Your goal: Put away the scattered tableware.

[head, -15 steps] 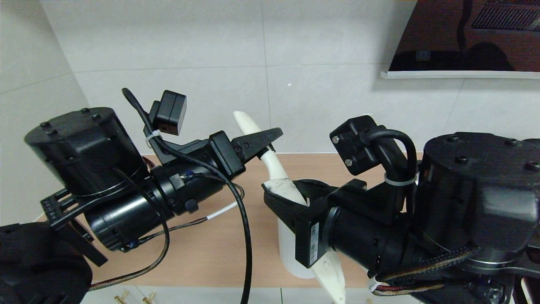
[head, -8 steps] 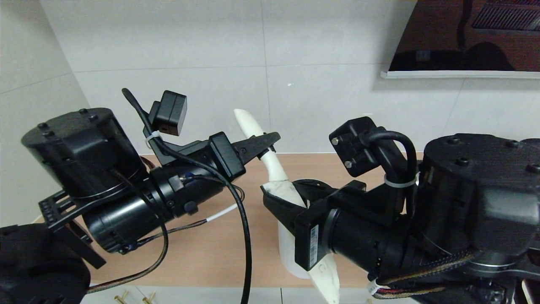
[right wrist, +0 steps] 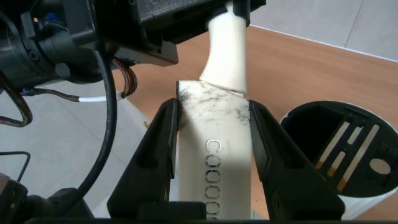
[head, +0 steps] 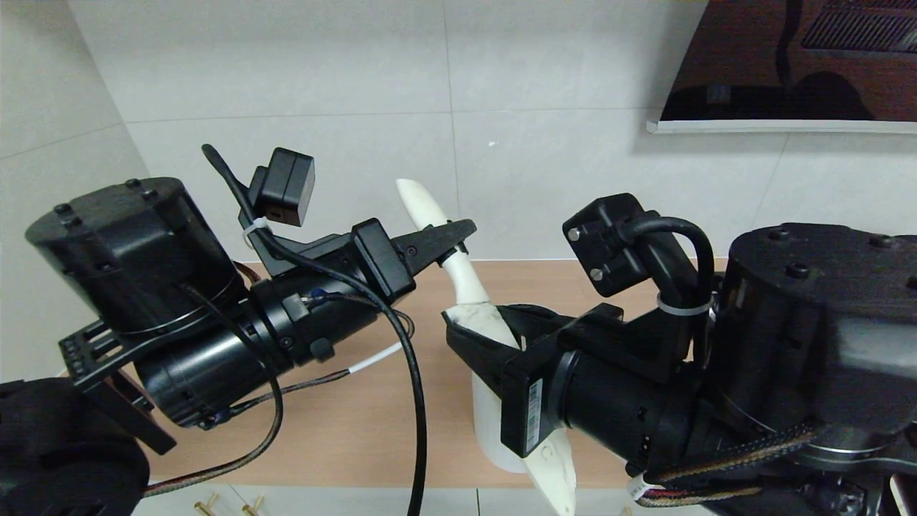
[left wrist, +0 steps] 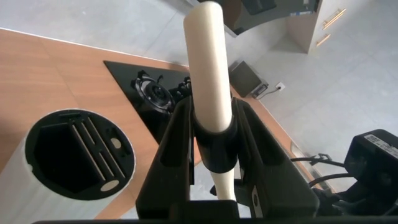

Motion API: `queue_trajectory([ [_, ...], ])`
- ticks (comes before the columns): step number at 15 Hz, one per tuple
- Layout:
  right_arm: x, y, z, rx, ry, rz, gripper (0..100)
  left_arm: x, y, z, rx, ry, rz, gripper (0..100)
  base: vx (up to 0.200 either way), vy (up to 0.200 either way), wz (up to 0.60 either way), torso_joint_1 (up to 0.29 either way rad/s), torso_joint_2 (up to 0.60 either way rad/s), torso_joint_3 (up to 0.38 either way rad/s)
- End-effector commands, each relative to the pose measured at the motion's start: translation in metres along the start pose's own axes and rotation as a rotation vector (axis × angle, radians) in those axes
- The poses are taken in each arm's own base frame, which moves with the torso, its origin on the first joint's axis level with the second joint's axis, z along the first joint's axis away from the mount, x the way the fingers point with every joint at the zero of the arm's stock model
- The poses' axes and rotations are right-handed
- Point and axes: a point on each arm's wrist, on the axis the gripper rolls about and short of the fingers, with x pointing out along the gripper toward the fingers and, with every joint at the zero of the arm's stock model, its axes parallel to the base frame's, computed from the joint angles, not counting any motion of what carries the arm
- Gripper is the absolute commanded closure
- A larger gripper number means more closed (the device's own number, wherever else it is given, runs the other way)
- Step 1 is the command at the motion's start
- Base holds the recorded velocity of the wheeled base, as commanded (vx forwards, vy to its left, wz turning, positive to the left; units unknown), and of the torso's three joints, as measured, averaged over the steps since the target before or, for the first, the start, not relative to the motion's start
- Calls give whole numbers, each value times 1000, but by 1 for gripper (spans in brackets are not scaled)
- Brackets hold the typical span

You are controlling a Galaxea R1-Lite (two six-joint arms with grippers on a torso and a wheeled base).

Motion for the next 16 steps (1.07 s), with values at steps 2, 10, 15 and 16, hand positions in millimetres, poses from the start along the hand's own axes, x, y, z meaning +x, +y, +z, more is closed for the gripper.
queue_trajectory([
  [2,-1,0,0,1,-1,2,0,-1,-3,2,4,-8,-10,100,0,0,0,0,0,0],
  [10,-17,-44,32,24,-100,-126,0,-7,-24,25,9,-48,50,100,0,0,0,0,0,0],
  [15,-56,-133,60,31,-148,-365,0,-1,-63,71,146,-184,187,100,0,0,0,0,0,0],
  [16,-56,-152,43,46,-78,-421,0,11,-64,74,208,-225,246,100,0,0,0,0,0,0],
])
